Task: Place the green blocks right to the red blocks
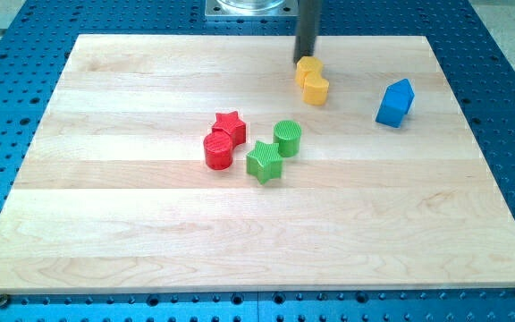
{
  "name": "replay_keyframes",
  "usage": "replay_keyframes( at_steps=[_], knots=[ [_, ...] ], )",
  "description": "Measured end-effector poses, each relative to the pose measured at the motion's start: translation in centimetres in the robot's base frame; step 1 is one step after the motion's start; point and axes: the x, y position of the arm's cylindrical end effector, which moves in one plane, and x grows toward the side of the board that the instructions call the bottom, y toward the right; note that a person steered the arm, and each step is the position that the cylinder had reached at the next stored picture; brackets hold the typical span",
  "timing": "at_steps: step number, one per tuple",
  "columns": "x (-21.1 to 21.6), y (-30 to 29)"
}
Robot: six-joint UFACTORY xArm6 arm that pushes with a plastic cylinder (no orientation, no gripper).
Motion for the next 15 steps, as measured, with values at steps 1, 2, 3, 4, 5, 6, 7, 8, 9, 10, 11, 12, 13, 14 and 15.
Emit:
replay_keyframes(
  at_steps=[1, 2, 3, 4, 5, 6, 7, 8, 9, 10, 11, 12, 13, 14, 15],
  knots=[
    [0.2, -5.1],
    [3.7, -5.0],
    [10.4, -2.2],
    [12.9, -0.1],
    [14.8, 0.2],
    [17.8, 1.6],
    [18.8, 1.5],
    [18.8, -0.7],
    [18.8, -1.8],
    [18.8, -1.6],
    [19.8, 1.5],
    [24.6, 3.7],
    [31.0, 1.5],
    [31.3, -5.0],
    [29.8, -6.6]
  ],
)
